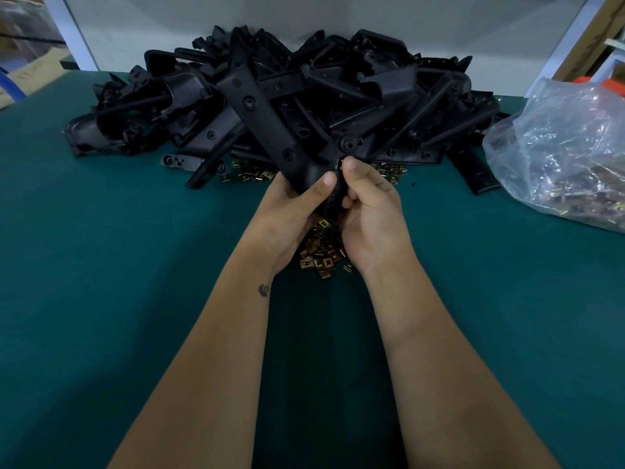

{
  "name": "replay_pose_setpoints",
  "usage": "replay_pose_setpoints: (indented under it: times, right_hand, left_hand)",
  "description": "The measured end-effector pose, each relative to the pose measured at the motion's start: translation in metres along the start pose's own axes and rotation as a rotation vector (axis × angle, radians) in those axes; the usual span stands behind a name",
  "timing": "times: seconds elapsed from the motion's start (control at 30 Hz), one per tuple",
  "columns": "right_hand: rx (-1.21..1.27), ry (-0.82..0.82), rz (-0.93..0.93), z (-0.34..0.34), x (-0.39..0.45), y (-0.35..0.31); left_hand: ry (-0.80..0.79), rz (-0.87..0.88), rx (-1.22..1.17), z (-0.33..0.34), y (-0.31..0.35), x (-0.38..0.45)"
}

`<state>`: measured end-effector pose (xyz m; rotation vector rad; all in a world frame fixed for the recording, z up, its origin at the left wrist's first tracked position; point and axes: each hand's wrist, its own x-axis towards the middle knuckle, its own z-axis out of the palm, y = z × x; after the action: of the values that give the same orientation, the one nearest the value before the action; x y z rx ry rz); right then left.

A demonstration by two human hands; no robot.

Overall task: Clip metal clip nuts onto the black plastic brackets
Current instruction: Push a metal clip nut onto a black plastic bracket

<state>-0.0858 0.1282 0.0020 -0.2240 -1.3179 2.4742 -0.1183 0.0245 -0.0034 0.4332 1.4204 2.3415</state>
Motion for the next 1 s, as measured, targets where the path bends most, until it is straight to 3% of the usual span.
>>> replay_pose_setpoints:
  times: [0.13,0.33,0.5,0.73,1.0]
  right_hand:
    - [-0.09,0.066,-0.018,0.0,0.0,0.0]
    - [-0.544,0.207,-0.264,0.011,-0.004,0.009]
    - [-0.796,0.253,-0.357,0.01,-0.006,0.012]
    - [-0.831,0.327,-0.415,0.009,-0.006,0.009]
    - [-0.908,0.251,-0.445,0.003,-0.002,0.009]
  left_hand:
    - [0.017,-0.014,0.0,0.0,0.0,0.001]
    - [0.106,-0.051,-0.007,-0.003,0.002,0.001]
    - [0.11,0.0,0.094,-0.003,0.002,0.001]
    - [0.081,0.044,0.189,-0.002,-0.001,0.002]
    - [0.094,0.03,0.079,-0.003,-0.002,0.004]
